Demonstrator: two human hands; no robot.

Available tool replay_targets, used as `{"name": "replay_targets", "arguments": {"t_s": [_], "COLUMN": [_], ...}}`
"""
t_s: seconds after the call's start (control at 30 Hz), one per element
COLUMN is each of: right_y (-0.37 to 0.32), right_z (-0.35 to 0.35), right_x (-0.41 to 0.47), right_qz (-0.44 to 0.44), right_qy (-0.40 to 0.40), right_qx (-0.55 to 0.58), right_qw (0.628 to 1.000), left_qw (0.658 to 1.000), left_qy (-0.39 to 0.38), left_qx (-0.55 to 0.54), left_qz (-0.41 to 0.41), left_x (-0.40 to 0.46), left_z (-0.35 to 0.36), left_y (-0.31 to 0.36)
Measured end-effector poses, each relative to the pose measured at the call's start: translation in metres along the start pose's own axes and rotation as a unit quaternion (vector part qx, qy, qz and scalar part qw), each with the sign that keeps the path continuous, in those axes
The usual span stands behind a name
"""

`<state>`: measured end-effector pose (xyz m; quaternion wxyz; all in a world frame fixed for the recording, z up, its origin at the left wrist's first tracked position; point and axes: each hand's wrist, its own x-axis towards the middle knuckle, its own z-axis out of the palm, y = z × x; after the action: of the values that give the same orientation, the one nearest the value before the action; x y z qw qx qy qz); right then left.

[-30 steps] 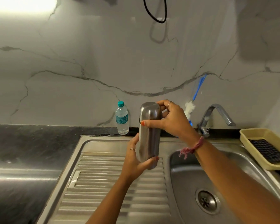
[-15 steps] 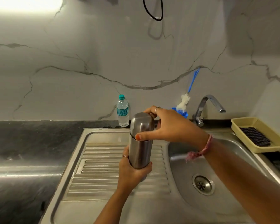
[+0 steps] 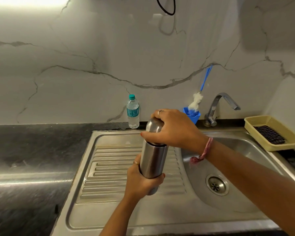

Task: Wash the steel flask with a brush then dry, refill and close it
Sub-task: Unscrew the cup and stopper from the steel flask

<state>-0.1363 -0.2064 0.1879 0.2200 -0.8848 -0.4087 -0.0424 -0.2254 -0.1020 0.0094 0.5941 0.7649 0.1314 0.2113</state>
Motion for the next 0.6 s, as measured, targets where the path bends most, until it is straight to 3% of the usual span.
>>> {"name": "replay_targets", "arguments": {"t_s": [0.6], "right_y": [0.005], "right_z": [-0.003], "right_x": [0.02], "right_qz": [-0.097], "right_qy": [0.006], "right_qx": [0.044], "right_qw": [0.994], "left_qw": [0.999], "left_qy": [-0.03], "left_qx": [0.013], "left_qz": [0.031], "left_x": [0.019], "left_z": [-0.026], "left_y": [0.003]}}
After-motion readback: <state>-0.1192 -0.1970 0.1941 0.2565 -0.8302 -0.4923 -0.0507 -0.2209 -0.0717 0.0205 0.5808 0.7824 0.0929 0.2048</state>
